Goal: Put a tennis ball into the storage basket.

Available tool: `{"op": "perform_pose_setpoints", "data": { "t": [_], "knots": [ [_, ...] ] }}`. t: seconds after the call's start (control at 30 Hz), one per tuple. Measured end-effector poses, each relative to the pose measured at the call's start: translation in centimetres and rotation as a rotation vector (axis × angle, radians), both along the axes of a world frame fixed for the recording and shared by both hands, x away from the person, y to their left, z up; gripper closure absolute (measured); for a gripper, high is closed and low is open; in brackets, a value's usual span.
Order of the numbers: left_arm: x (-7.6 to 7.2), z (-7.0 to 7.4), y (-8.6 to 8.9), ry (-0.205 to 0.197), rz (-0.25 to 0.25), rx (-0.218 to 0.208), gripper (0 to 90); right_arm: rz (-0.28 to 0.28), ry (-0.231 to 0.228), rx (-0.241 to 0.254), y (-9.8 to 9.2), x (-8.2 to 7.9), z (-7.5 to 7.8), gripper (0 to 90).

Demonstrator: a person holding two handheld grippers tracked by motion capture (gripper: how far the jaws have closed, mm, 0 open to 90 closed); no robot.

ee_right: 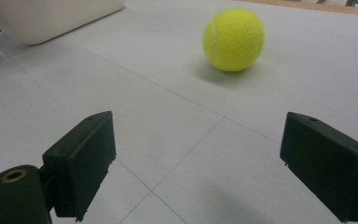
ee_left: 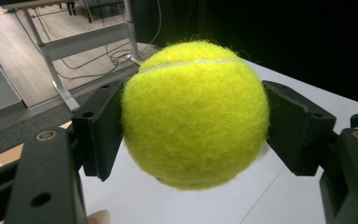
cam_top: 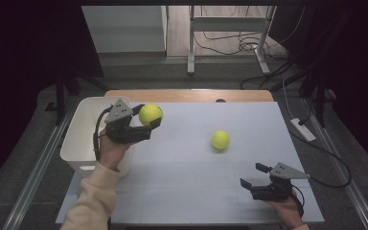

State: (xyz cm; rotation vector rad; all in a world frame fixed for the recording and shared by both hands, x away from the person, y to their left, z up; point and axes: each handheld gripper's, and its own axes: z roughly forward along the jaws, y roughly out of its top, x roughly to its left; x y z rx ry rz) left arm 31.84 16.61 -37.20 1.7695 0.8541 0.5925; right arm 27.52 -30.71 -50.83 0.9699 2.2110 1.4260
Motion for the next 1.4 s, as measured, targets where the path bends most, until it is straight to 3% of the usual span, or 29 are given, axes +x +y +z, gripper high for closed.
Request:
{"op": "perform_pose_setpoints", "data": {
  "t": [1.4],
  "knots": [
    [1.2,0.8,3.3,0.005,0.107,0.011,26.7,-0.007,-0.008,0.007,0.0,0.0,0.2,10.5]
  ]
}}
